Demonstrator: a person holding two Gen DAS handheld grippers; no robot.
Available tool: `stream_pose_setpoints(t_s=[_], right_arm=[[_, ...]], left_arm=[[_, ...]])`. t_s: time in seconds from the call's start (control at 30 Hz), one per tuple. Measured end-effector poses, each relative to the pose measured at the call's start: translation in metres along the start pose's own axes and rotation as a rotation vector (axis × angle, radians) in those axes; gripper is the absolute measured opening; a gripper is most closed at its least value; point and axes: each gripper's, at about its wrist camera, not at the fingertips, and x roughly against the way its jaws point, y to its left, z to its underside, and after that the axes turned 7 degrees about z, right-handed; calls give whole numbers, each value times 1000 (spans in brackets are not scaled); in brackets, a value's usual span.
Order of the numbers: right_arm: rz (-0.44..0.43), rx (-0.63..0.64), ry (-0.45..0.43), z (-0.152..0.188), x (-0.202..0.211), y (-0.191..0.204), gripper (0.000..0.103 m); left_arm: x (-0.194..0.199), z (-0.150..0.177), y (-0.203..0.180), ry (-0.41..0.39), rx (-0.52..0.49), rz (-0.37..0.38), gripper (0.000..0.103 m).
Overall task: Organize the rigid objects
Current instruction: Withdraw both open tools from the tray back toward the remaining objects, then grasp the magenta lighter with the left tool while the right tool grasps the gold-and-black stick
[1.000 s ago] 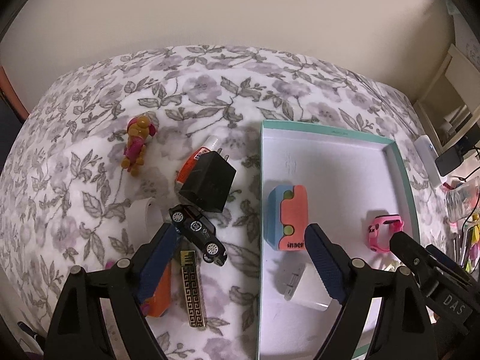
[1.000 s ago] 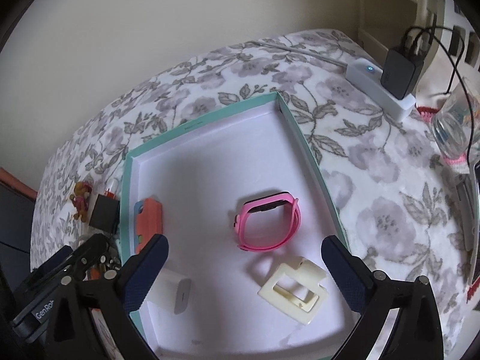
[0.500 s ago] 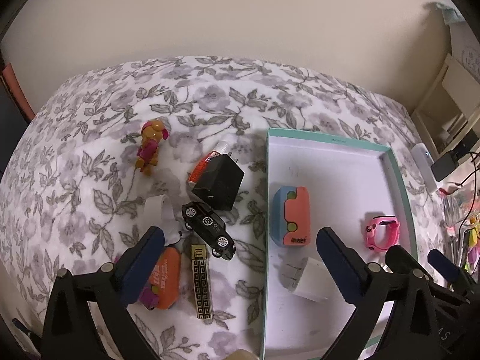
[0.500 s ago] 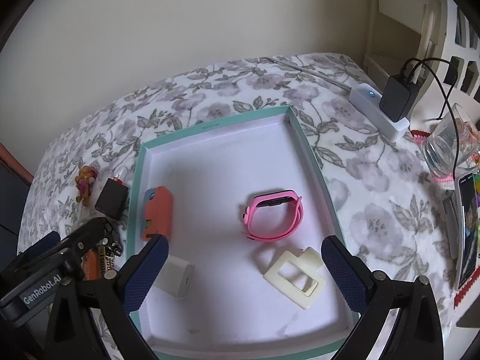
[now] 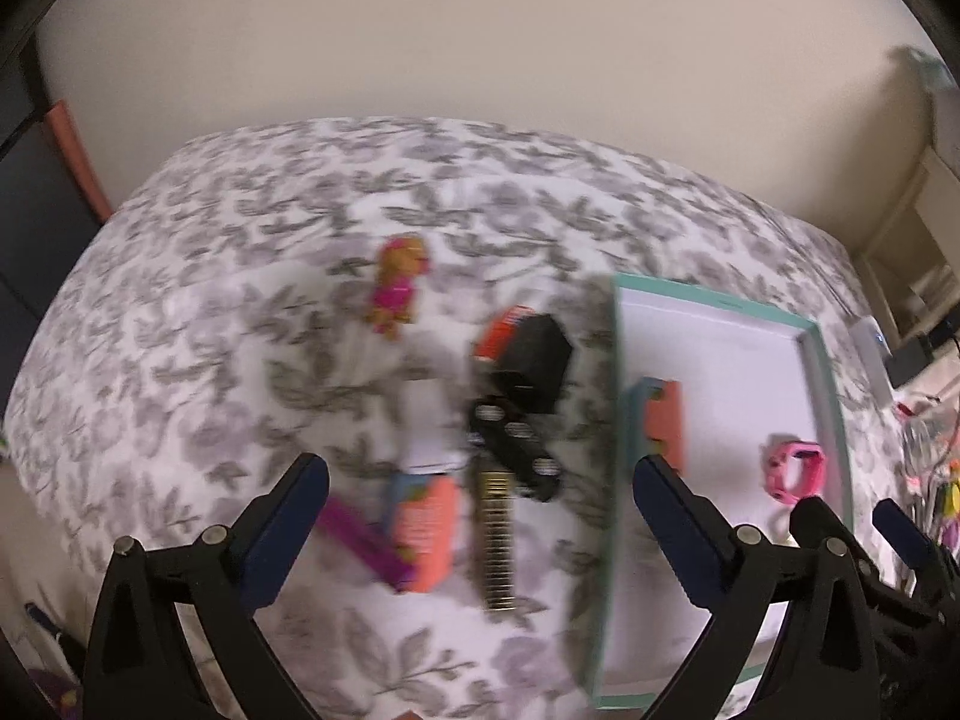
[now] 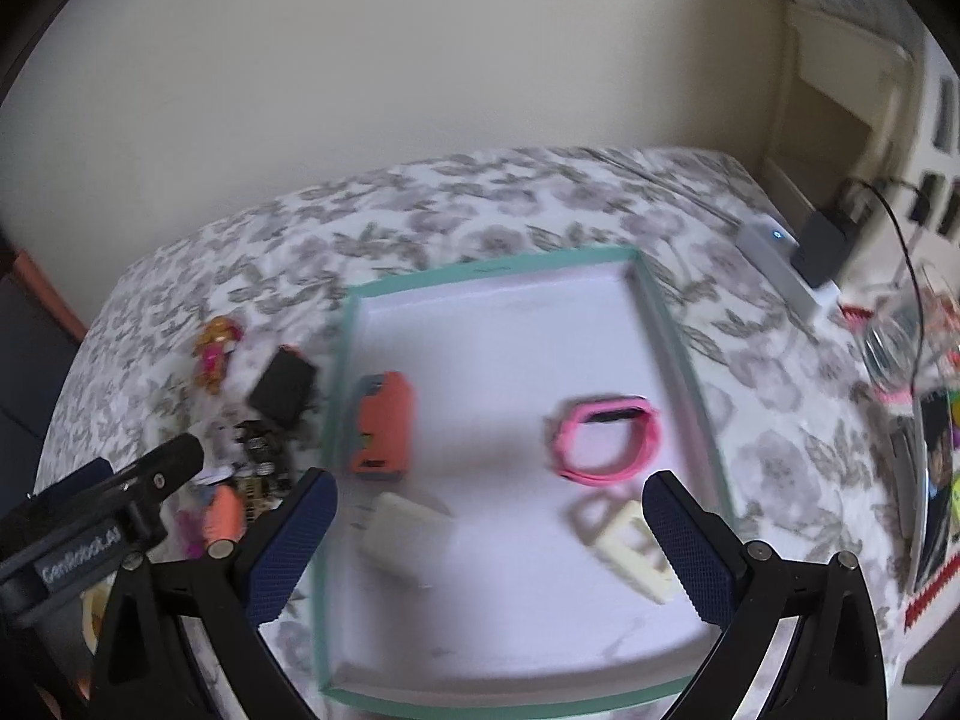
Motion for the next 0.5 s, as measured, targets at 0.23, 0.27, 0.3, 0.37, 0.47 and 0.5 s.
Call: stream_pose_setpoints(t_s=[0.23, 0.27, 0.3, 0.37, 0.47, 0.5], right_arm=[[-77, 122, 3, 4, 3, 61, 103], [-81, 139, 7, 5, 2, 68, 101], [-88, 158, 13, 7, 1, 76, 99], [-109, 187, 34, 10, -5, 92, 96], [-129, 207, 66, 14, -14, 108, 91], [-135, 216, 78, 15, -18, 113, 88]], left_arm=[[9, -4, 52, 19, 89, -111, 101], [10, -3, 57, 24, 99, -117, 101], [9, -3, 63, 30, 110, -122, 101], [8, -2, 74, 46, 136, -129, 101], [3, 0, 88, 75, 175, -142, 101], [0, 0, 92, 87, 187, -144, 101]])
